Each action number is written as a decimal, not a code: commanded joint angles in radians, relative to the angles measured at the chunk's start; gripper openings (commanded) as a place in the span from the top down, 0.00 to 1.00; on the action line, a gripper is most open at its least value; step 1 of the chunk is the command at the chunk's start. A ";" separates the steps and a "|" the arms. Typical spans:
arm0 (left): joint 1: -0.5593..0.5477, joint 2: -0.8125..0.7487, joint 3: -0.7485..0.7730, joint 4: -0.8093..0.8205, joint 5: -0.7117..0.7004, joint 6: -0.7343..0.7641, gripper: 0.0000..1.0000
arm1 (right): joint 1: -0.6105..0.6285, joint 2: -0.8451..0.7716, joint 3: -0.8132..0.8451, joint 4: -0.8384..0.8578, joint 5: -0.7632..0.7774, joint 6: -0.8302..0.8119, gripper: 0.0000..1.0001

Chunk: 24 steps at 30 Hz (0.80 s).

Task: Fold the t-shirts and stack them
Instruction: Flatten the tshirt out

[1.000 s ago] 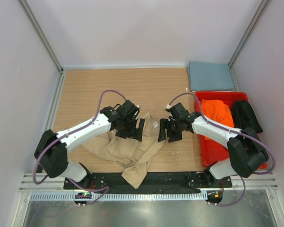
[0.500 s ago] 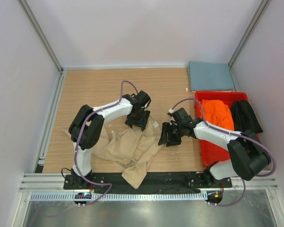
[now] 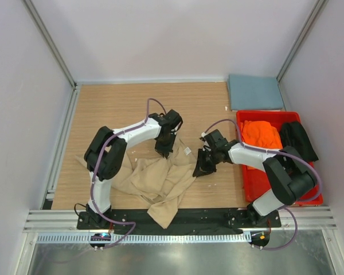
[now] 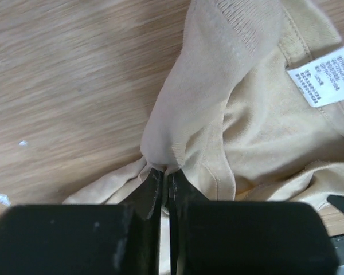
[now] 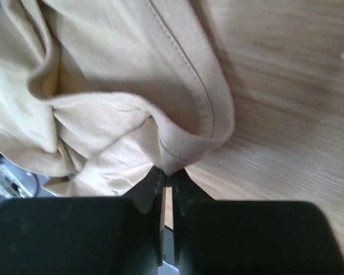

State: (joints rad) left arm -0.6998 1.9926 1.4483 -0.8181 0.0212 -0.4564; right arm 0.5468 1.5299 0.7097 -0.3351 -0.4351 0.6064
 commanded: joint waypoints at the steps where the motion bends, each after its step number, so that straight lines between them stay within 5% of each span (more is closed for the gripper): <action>1: -0.003 -0.086 0.064 -0.097 -0.062 0.008 1.00 | -0.005 0.001 0.080 0.045 0.070 0.036 0.94; 12: 0.000 -0.506 0.300 -0.242 -0.155 0.076 1.00 | -0.192 -0.157 0.652 -0.343 0.608 -0.128 0.99; 17: 0.002 -0.666 0.483 -0.228 -0.043 0.145 1.00 | -0.315 -0.206 1.043 -0.397 0.630 -0.218 0.99; 24: 0.000 -0.818 0.623 -0.156 0.072 0.104 1.00 | -0.315 -0.313 1.339 -0.295 0.647 -0.277 0.99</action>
State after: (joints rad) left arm -0.7048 1.2186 2.0411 -0.9745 0.0364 -0.3519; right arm 0.2481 1.2621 1.9518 -0.6811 0.1211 0.3809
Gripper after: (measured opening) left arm 0.012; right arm 0.051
